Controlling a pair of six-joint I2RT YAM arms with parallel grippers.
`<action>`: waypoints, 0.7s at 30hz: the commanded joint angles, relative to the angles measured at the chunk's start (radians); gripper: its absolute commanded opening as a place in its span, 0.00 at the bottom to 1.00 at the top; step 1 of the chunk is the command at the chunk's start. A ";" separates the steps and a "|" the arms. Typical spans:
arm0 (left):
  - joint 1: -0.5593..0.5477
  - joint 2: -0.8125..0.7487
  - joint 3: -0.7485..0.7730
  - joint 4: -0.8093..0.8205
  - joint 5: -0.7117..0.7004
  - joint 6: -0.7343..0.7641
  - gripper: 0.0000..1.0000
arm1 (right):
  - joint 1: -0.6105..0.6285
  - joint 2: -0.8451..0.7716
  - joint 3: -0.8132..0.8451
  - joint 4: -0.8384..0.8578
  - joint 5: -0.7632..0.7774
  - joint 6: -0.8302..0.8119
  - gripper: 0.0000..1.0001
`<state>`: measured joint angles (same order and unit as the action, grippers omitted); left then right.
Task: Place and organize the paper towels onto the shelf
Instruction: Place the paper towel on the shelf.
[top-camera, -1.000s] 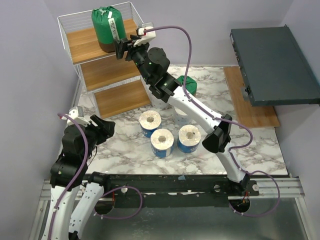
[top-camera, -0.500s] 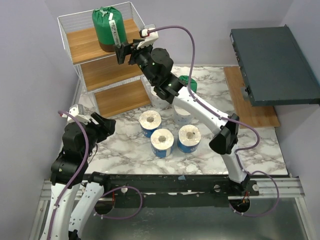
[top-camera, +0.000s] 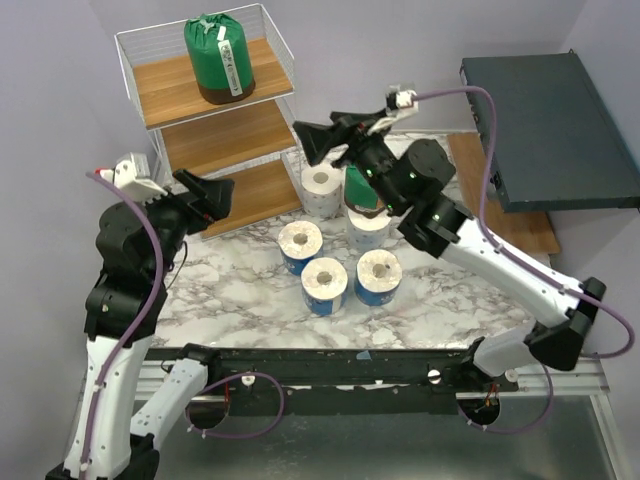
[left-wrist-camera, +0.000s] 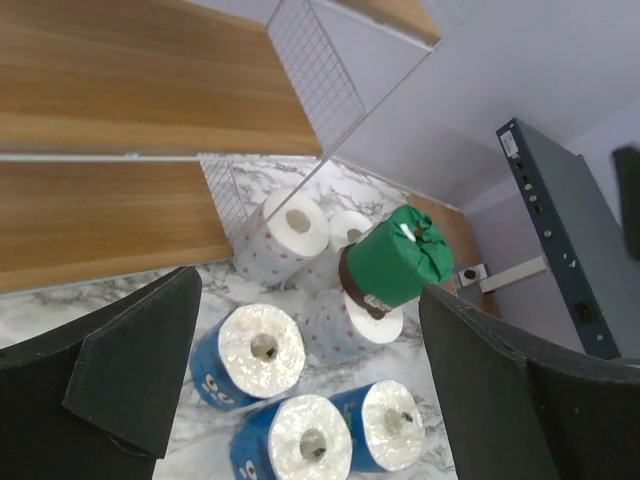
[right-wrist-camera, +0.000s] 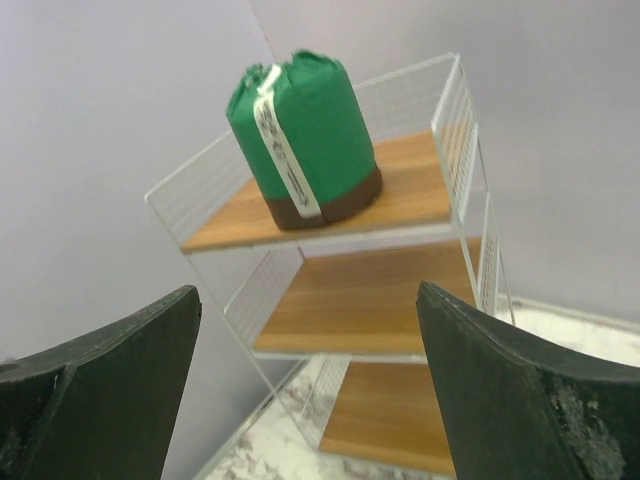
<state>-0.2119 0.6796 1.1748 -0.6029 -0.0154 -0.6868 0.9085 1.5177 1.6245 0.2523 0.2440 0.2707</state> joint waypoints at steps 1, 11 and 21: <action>-0.011 0.130 0.140 0.116 0.046 0.041 0.93 | -0.003 -0.143 -0.269 0.009 0.038 0.097 0.93; -0.177 0.410 0.496 0.108 -0.208 0.247 0.96 | -0.002 -0.425 -0.607 -0.130 0.033 0.166 1.00; -0.185 0.584 0.691 0.075 -0.381 0.339 0.99 | -0.003 -0.627 -0.846 -0.191 -0.063 0.207 1.00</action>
<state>-0.3923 1.2350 1.8267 -0.5137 -0.2806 -0.4141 0.9077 0.9451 0.8555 0.1135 0.2321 0.4465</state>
